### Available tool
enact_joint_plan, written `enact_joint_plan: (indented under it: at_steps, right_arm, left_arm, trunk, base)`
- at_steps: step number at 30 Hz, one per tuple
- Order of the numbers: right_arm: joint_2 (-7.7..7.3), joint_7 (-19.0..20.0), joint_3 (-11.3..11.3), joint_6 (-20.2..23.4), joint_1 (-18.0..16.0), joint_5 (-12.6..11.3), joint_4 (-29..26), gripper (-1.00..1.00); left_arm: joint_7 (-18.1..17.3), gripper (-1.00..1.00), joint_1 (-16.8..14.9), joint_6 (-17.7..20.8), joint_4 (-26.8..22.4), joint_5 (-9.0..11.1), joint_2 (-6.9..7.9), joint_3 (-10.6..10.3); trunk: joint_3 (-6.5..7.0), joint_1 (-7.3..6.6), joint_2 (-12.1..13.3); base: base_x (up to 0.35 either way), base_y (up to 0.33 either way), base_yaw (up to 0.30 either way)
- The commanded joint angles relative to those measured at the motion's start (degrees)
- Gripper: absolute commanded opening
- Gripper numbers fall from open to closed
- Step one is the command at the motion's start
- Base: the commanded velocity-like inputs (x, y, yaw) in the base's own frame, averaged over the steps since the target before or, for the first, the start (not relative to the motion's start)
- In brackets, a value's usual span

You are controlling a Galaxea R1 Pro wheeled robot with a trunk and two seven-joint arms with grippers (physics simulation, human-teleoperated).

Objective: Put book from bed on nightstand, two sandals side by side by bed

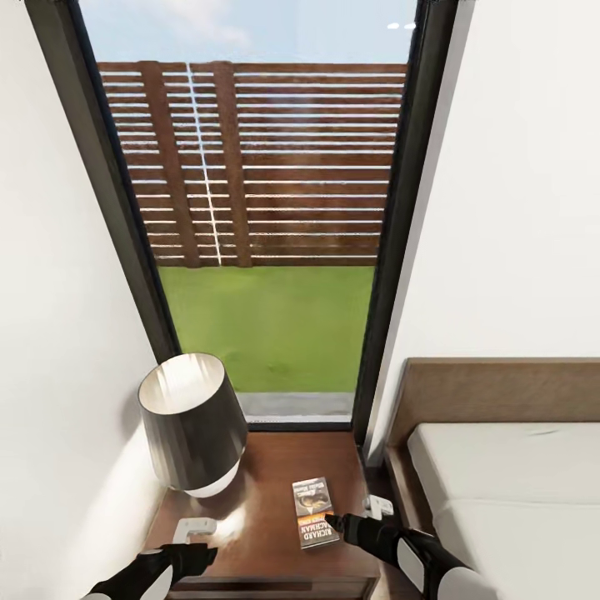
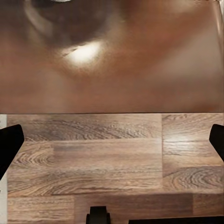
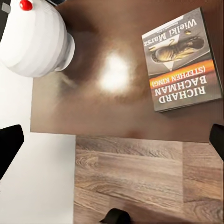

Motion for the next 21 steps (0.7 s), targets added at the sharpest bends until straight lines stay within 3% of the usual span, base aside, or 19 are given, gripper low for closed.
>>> enact_joint_plan:
  at_steps: [1,21]
  right_arm:
    - [0.08,-0.09,-0.48,0.26,0.01,0.38,0.12,1.00]
    - [0.28,-1.50,-0.49,-1.92,0.08,0.45,1.69,1.00]
  left_arm:
    - [-0.08,1.00,-0.01,0.29,-0.11,0.59,0.05,-0.32]
    - [-0.08,1.00,-0.05,0.18,-0.11,0.61,0.05,-0.33]
  trunk:
    - [0.12,-0.22,0.37]
    - [3.71,-4.61,8.39]
  base:
    - [0.000,0.000,0.000]
    - [0.000,0.000,0.000]
